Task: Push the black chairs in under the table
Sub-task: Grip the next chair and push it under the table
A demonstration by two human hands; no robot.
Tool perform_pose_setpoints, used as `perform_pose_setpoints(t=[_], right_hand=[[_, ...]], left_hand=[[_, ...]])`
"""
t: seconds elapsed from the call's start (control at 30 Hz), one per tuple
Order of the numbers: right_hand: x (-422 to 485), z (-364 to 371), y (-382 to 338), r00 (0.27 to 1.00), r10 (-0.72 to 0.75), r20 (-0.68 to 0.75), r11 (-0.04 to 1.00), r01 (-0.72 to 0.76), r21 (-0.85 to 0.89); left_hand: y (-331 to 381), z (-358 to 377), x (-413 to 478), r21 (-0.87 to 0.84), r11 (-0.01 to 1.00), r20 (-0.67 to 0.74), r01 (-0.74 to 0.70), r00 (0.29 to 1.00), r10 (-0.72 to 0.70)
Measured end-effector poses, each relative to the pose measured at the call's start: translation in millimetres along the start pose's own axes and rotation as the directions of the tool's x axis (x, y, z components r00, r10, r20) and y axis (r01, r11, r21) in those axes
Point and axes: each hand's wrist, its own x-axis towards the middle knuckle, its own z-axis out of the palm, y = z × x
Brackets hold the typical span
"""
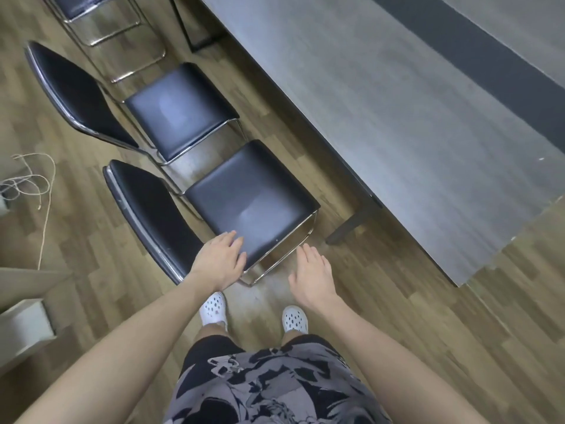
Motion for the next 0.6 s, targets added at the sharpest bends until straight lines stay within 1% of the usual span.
perform_pose_setpoints(t=[0.1,0.23,0.33,0.4,0.5,0.6], right_hand=[[11,3,-5,1.000,0.011,0.013,0.999,-0.011,0.040],[31,11,-20,0.999,-0.006,0.037,0.999,0.005,0.032],[43,19,-41,0.998,0.038,0.046,0.998,-0.040,0.044],[52,24,-64,0.998,0.066,0.019,0.997,-0.066,0.035],[66,30,-105,0.994,0.102,-0.026,0.994,-0.101,0.034],[80,38,-152,0.992,0.127,-0.008,0.990,-0.127,0.063]], left_hand=[[-11,0,14,0.022,0.999,-0.008,-0.024,1.000,0.024],[-43,-2,34,0.037,0.997,0.013,-0.061,0.998,0.060],[-76,-9,51,0.039,0.995,0.026,-0.093,0.995,0.092],[-105,-16,62,0.064,0.989,0.053,-0.136,0.990,0.133],[-149,-29,75,0.067,0.983,0.153,-0.172,0.975,0.160],[-191,-42,83,0.109,0.963,0.190,-0.245,0.956,0.222]])
